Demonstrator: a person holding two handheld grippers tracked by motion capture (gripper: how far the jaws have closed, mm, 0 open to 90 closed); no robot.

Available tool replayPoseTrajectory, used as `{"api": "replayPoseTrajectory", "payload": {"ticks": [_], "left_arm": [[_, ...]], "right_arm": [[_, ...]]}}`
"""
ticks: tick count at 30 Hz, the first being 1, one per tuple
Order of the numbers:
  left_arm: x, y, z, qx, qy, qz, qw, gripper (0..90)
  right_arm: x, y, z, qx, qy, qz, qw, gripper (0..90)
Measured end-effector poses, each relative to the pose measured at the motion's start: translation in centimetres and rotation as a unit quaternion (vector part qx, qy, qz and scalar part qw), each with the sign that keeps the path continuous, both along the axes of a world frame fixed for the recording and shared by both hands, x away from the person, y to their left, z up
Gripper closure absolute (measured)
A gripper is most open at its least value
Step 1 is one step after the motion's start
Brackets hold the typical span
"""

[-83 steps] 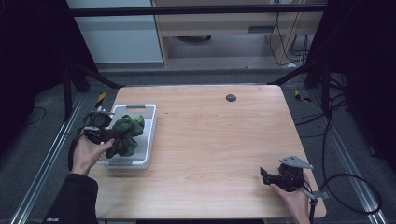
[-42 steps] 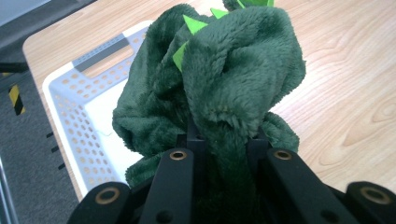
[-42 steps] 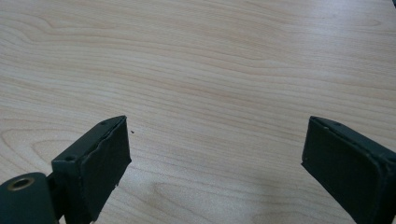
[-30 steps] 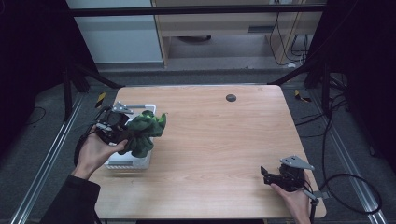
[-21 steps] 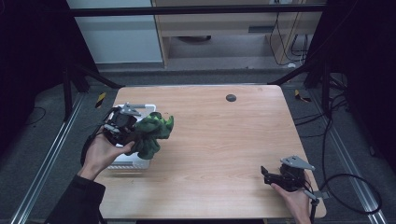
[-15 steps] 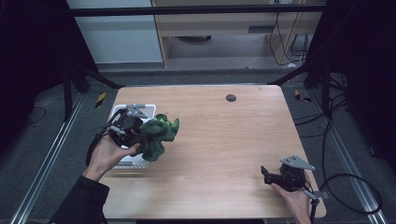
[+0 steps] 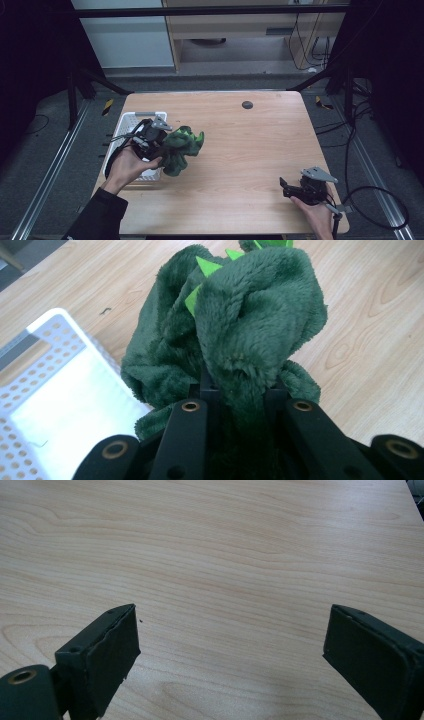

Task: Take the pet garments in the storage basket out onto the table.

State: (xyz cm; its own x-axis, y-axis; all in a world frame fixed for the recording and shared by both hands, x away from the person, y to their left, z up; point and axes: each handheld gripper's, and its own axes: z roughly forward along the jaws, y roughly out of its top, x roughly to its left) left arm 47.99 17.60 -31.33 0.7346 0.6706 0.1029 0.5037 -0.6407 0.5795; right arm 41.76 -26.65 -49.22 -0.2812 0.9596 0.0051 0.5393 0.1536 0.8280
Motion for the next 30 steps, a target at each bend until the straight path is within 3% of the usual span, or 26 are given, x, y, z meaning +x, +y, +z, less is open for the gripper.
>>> {"api": "replayPoseTrajectory", "payload": {"ticks": [18, 30], "left_arm": [[0.0, -3.1, -0.9, 0.005, 0.007, -0.044, 0.999, 78.4], [0.3, -5.0, -2.3, 0.012, 0.022, -0.063, 0.9977, 78.4]], "right_arm": [[-0.1, 0.0, 0.1, 0.002, -0.002, 0.0, 1.0, 7.6], [-0.1, -0.1, 0.1, -0.002, -0.008, 0.001, 1.0, 7.5]]}}
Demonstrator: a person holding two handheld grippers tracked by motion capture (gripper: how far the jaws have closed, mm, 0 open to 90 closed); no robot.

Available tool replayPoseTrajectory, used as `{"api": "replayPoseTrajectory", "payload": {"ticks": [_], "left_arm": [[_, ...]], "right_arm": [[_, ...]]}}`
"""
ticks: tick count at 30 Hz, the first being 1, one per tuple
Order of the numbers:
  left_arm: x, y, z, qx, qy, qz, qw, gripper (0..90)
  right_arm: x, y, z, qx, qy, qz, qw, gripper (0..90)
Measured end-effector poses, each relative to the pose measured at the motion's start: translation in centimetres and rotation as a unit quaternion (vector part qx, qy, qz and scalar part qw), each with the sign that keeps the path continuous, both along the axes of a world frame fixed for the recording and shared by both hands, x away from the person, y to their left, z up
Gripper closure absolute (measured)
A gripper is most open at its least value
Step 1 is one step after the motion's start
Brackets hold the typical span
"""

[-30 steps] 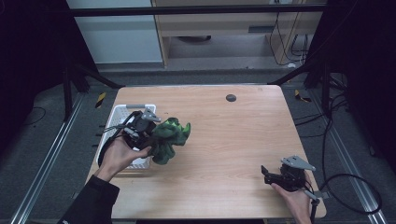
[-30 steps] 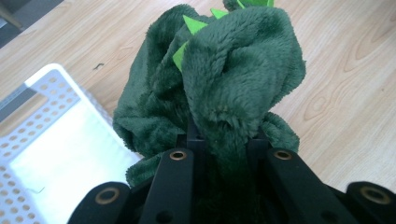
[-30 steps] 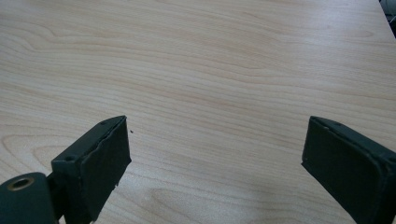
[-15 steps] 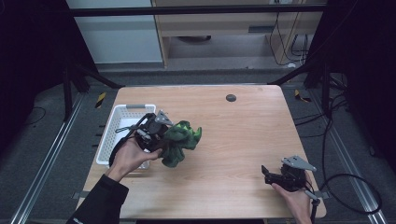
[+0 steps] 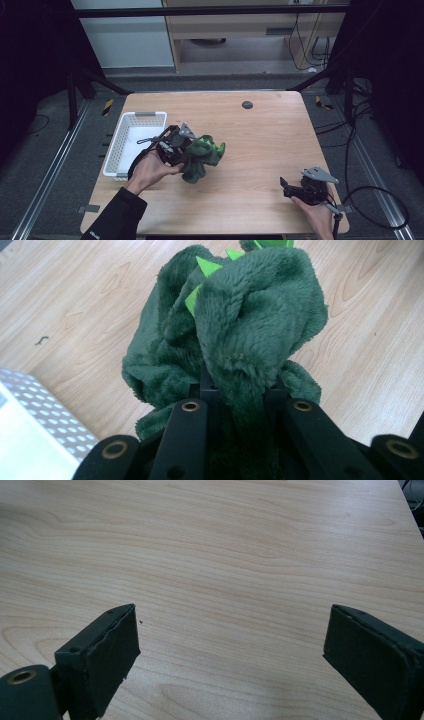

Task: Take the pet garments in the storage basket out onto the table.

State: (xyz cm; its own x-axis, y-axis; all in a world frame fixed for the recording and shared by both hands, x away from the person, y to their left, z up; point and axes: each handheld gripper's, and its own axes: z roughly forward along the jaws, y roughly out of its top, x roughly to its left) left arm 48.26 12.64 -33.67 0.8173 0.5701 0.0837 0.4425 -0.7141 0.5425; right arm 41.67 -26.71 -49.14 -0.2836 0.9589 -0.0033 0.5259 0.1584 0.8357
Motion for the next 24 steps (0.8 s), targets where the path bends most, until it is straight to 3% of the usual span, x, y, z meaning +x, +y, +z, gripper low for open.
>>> {"api": "replayPoseTrajectory", "payload": {"ticks": [13, 24], "left_arm": [[0.3, -1.9, -1.8, 0.012, 0.016, -0.022, 0.9996, 78.4], [0.4, -3.2, -3.7, 0.01, 0.029, -0.032, 0.999, 78.3]], "right_arm": [[0.0, 0.0, 0.0, -0.001, 0.0, 0.0, 1.0, 7.4], [0.0, 0.0, 0.1, 0.001, 0.0, -0.002, 1.0, 7.2]]}}
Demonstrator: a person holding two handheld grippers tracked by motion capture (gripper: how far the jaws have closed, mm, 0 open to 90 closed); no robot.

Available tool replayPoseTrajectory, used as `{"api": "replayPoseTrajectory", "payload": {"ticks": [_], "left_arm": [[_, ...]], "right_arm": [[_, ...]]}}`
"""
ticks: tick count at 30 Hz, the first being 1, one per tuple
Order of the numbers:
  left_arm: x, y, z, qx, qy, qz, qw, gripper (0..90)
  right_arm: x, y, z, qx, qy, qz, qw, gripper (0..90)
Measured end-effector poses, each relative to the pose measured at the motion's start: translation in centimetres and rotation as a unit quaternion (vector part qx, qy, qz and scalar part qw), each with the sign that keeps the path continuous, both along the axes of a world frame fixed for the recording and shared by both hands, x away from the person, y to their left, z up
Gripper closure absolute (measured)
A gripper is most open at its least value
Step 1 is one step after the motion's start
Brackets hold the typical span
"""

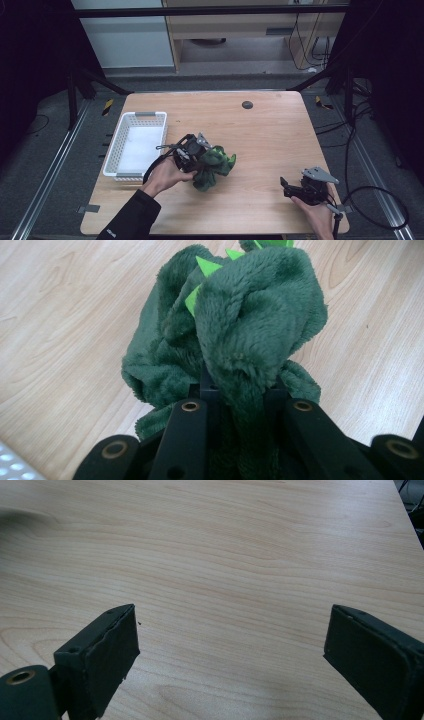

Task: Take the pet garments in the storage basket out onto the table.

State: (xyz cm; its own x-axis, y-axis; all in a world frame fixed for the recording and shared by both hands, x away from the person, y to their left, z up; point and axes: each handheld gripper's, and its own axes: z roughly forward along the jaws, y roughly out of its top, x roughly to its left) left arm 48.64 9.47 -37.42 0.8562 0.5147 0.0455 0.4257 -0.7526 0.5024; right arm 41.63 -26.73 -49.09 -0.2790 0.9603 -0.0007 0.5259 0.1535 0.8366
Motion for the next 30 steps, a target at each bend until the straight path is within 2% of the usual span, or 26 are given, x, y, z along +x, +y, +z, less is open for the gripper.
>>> {"api": "replayPoseTrajectory", "payload": {"ticks": [14, 25, 30], "left_arm": [[0.0, -1.4, -1.6, 0.004, 0.009, -0.012, 0.9999, 78.4], [0.2, -2.0, -3.1, 0.024, 0.02, -0.018, 0.9994, 78.2], [0.3, -2.3, -3.6, 0.026, 0.022, -0.018, 0.9993, 77.5]], "right_arm": [[0.0, -0.1, 0.0, 0.0, -0.005, -0.001, 1.0, 7.1], [0.0, -0.1, 0.0, -0.002, -0.006, 0.001, 1.0, 7.0], [0.0, -0.1, 0.0, -0.001, -0.005, 0.001, 1.0, 7.0]]}}
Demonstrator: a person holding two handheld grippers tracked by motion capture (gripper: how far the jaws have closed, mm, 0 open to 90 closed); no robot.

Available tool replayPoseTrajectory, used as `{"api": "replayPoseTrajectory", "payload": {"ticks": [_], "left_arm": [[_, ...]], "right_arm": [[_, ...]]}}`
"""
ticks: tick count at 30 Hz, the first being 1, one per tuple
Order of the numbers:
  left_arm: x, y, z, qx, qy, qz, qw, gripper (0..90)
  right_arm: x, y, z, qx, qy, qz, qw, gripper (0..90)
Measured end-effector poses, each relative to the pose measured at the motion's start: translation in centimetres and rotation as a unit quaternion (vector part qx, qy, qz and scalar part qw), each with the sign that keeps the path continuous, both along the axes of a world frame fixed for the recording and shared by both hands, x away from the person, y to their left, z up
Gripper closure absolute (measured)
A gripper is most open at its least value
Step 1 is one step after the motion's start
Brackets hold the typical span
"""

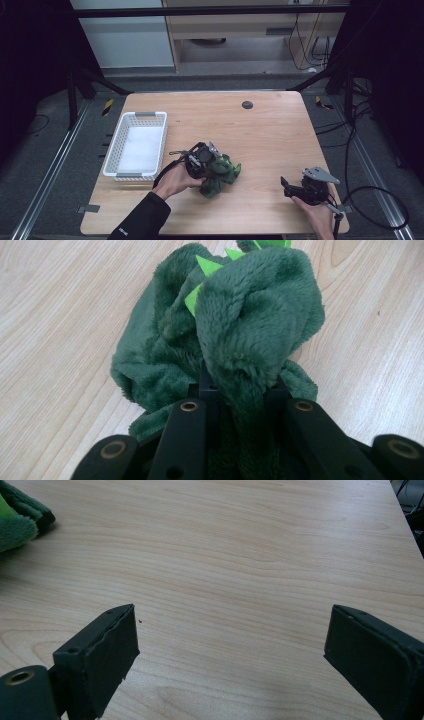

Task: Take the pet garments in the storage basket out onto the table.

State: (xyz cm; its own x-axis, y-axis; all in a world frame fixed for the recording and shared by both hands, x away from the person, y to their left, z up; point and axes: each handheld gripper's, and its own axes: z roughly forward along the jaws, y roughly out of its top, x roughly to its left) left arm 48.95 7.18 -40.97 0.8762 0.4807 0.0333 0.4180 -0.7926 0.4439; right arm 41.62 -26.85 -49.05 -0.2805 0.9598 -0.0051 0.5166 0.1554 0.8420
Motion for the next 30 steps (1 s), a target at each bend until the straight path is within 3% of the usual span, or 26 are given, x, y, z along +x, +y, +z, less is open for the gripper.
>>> {"api": "replayPoseTrajectory", "payload": {"ticks": [7, 13, 16, 22, 30], "left_arm": [[0.2, -0.2, -0.6, -0.006, 0.003, 0.006, 1.0, 71.3], [0.1, 0.2, -0.4, -0.01, -0.002, 0.008, 0.9999, 60.6], [0.0, 0.6, 0.1, -0.029, -0.009, 0.013, 0.9995, 53.3], [-0.4, 1.3, 0.5, -0.047, -0.02, 0.018, 0.9985, 44.1], [-1.2, 2.4, 0.9, -0.093, -0.037, 0.036, 0.9943, 31.4]], "right_arm": [[0.0, 0.0, 0.0, -0.001, -0.002, 0.0, 1.0, 7.0], [0.0, 0.0, 0.0, 0.001, -0.002, 0.001, 1.0, 6.9], [0.0, 0.0, 0.0, 0.004, -0.001, -0.002, 1.0, 6.8], [-0.1, -0.1, 0.1, 0.007, -0.001, -0.004, 1.0, 6.7], [-0.1, -0.1, 0.0, 0.005, -0.003, -0.005, 1.0, 6.5]]}}
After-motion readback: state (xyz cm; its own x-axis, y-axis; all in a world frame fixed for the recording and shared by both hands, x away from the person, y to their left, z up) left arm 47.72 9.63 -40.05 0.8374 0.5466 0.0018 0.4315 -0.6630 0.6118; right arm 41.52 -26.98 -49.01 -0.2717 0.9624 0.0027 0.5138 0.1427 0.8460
